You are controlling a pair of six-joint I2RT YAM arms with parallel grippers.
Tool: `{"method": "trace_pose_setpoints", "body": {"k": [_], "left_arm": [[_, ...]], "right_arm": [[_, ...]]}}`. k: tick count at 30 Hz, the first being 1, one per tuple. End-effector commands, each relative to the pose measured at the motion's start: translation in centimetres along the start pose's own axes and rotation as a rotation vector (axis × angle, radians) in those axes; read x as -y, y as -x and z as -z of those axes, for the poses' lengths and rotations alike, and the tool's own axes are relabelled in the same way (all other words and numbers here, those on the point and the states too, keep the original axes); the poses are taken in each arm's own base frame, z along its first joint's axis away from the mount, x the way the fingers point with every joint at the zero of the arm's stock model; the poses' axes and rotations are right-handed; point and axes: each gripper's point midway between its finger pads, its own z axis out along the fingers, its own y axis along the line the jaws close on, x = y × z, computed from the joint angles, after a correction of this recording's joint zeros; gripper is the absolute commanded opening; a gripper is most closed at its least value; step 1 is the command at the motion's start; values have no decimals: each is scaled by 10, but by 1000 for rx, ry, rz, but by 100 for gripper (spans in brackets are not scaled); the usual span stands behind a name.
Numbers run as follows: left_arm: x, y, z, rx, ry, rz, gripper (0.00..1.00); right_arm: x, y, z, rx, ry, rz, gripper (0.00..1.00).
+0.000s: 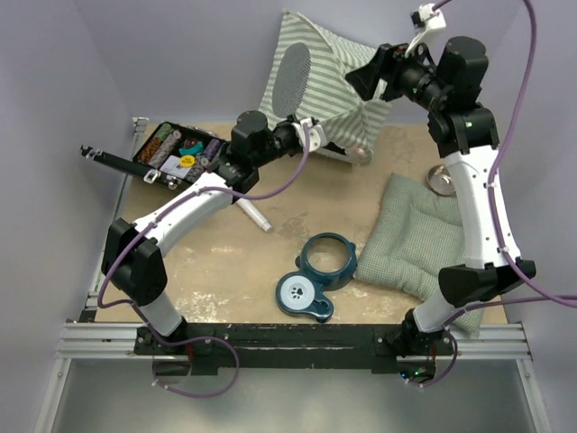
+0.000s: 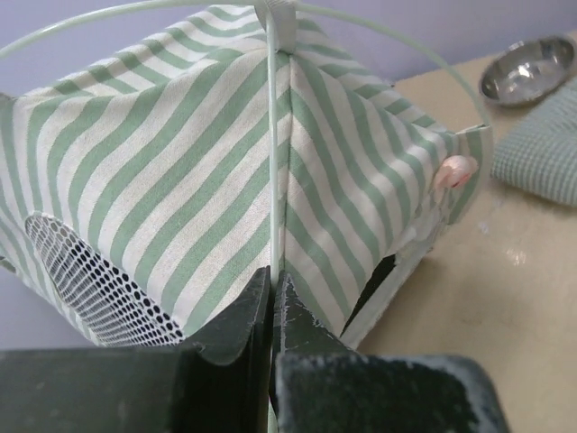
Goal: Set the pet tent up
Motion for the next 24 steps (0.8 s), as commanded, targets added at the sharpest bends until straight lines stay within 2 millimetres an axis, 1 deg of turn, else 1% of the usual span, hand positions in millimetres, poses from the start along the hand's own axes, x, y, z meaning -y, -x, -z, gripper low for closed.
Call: {"method": "trace_pose_setpoints", "body": {"k": [1, 3, 5, 6, 8, 10, 11, 12, 14, 15, 17, 21, 24], "left_arm": [[-66, 33, 11, 63, 276, 374, 0], [-67, 37, 13, 84, 281, 463, 0], [-66, 38, 12, 107, 268, 533, 0], [-67, 37, 12, 114, 268, 556, 0], [-67, 23, 9, 93, 272, 575, 0], [-68, -4, 4, 45, 289, 641, 0], [-75, -16, 4, 26, 309, 679, 0], [-76, -30, 1, 3, 330, 741, 0], [-78, -50, -2, -21, 369, 789, 0], [-80, -56, -3, -22, 391, 795, 0], [-82, -65, -7, -25, 426, 800, 0], [-87, -72, -18, -30, 473, 766, 0], [-88, -81, -23, -47, 474, 740, 0]], "right_arm": [[-36, 86, 39, 245, 56, 181, 83], [-41, 99, 53, 298, 44, 217, 87], [-43, 102, 60, 324, 37, 248, 90], [-40, 99, 61, 323, 24, 254, 90], [-35, 92, 63, 311, 6, 265, 91], [-30, 82, 64, 291, -14, 271, 91], [-27, 77, 64, 280, -20, 274, 91], [-26, 73, 66, 272, -25, 278, 91], [-22, 62, 67, 250, -33, 286, 92], [-20, 56, 66, 238, -37, 295, 92], [-18, 50, 68, 227, -40, 308, 94], [-18, 36, 68, 203, -25, 321, 98], [-16, 25, 71, 188, -27, 315, 99]]}}
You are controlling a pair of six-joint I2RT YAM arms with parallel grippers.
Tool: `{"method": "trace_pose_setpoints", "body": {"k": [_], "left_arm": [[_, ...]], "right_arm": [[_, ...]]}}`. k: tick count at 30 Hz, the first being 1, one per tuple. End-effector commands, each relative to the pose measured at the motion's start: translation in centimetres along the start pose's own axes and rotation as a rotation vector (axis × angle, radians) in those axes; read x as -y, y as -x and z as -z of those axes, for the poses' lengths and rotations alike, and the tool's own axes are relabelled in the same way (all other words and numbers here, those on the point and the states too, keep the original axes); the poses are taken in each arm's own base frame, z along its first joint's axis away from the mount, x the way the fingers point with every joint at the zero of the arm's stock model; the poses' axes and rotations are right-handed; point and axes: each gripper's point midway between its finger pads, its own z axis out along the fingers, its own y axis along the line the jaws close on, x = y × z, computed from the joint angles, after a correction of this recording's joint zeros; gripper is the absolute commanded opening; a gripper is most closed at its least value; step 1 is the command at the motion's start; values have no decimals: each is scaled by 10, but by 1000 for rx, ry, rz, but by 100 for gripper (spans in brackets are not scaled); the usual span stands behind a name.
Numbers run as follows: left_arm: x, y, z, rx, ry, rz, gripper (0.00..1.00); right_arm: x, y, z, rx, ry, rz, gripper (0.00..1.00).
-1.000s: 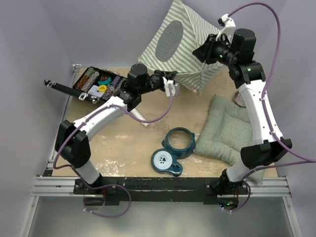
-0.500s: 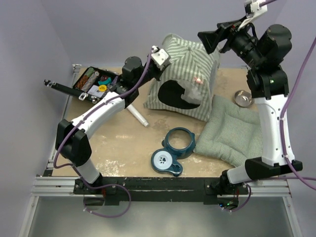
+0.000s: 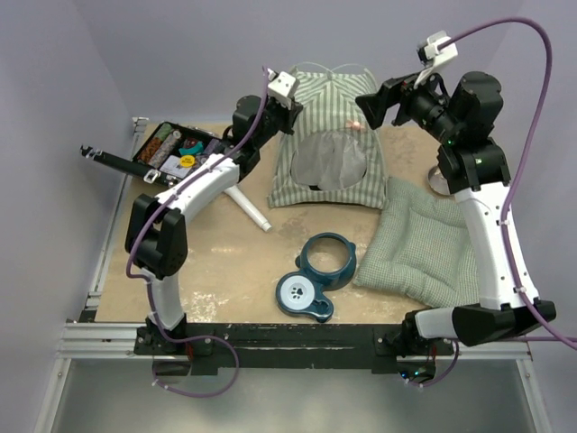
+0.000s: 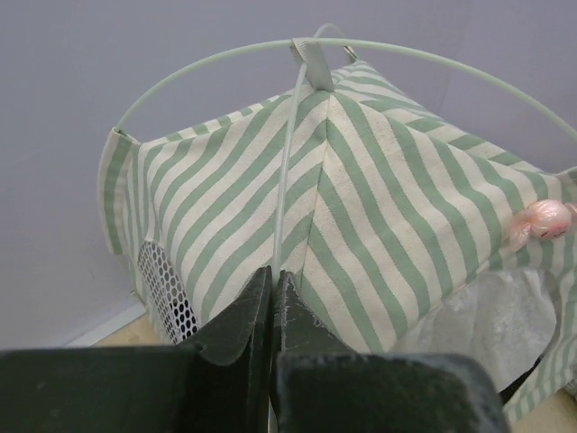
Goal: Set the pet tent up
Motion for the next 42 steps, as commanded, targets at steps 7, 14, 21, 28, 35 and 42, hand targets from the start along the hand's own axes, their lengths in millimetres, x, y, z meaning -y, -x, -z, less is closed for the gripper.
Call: {"method": "trace_pose_setpoints", "body": {"k": [7, 14, 21, 28, 35, 42], "left_arm": [[-3, 56, 30, 88, -43, -83, 70], [52, 80, 110, 28, -318, -66, 72], [179, -14, 118, -275, -640, 198, 79], [269, -62, 78, -358, -719, 374, 100], [314, -123, 49, -468, -533, 469, 100], [328, -176, 30, -514, -360, 435, 100]], "right_arm": [[1, -48, 30, -178, 40, 194, 99], [84, -152, 80, -591, -183, 132, 97], [163, -237, 176, -931, -406, 11, 95], [216, -282, 293, -1117, -759, -32, 97], [241, -311, 378, -1216, -951, -47, 97], [239, -345, 389, -1219, -967, -86, 95]]}}
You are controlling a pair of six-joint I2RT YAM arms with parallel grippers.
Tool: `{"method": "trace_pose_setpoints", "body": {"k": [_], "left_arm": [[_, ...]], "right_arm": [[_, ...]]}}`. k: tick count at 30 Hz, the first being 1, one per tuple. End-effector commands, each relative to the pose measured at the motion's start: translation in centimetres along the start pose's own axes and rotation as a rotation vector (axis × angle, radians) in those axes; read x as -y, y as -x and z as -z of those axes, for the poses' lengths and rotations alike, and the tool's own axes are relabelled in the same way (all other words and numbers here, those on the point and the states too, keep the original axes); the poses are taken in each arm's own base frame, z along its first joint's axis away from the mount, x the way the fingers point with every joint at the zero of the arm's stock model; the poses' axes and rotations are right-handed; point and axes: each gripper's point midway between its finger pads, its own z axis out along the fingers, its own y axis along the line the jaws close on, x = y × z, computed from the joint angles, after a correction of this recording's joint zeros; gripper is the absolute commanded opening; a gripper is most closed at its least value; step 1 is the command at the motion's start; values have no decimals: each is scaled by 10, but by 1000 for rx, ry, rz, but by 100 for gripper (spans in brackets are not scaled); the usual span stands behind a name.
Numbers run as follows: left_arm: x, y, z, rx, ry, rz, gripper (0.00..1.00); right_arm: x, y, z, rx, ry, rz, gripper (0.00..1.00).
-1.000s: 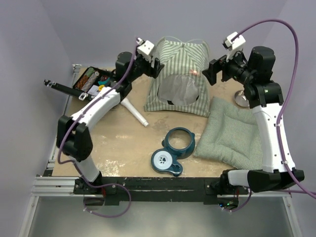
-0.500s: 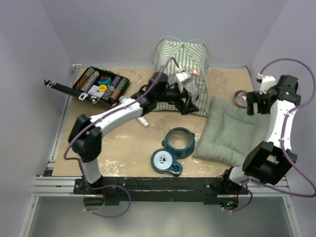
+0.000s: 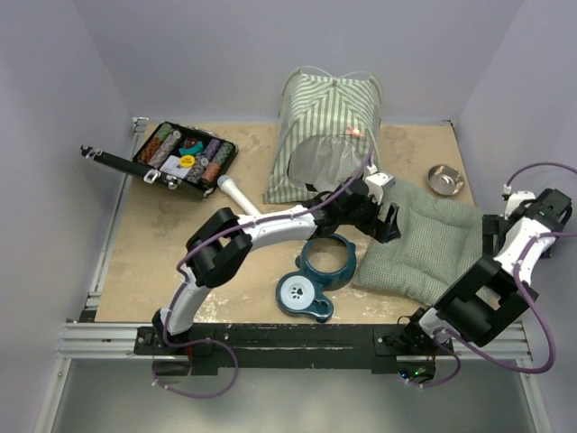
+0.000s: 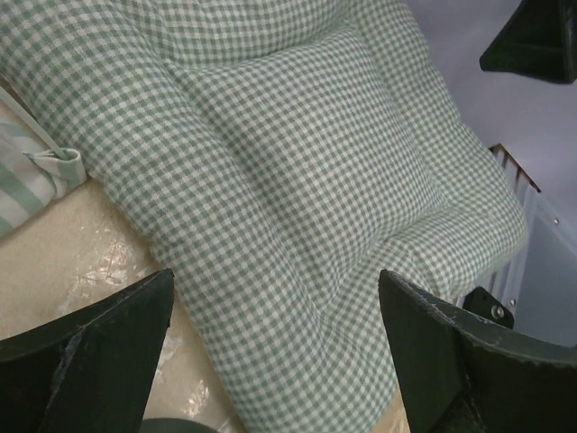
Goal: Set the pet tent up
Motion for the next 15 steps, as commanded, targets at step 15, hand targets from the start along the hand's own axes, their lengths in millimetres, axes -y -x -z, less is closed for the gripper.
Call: {"method": "trace_pose_setpoints", "body": {"k": [15], "left_arm": [[-52, -31, -49, 30, 206, -14, 93]], "right_arm": [[-42, -40, -59, 5, 52, 34, 87]]}}
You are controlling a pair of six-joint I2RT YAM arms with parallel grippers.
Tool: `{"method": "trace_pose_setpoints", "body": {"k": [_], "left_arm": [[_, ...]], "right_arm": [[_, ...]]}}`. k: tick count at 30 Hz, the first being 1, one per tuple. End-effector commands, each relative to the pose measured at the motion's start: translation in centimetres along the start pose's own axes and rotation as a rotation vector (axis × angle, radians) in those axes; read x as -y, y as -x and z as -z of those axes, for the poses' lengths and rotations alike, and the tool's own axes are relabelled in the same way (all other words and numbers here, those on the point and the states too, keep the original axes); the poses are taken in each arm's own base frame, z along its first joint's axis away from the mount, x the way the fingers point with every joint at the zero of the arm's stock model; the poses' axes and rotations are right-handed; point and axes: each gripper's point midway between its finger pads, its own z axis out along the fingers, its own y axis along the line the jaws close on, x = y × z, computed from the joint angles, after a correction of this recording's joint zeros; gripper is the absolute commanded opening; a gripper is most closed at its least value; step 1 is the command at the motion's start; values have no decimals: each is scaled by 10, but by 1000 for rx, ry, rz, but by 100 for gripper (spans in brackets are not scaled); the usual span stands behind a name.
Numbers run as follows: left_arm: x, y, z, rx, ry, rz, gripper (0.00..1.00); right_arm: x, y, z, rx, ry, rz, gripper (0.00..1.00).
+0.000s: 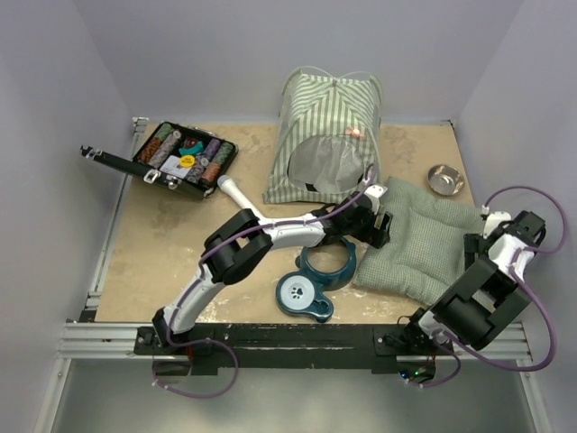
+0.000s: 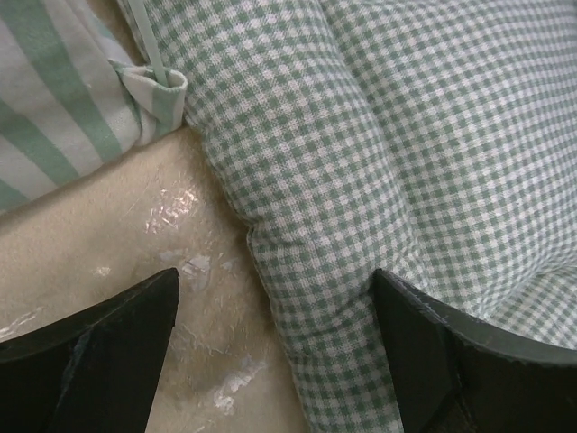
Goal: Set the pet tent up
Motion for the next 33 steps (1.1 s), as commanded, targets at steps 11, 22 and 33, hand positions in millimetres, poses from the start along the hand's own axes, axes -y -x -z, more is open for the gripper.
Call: {"method": "trace_pose_setpoints", "body": {"k": [11, 22, 33], "left_arm": [[28, -2, -28, 15, -151, -23, 98], [84, 43, -17, 105, -381, -88, 14], [146, 159, 92, 361, -499, -331, 0]], "right_arm": [[-37, 11, -26, 34, 248, 25, 54], [-39, 37, 32, 171, 298, 160, 0], [-56, 92, 176, 607, 276, 408, 0]]}}
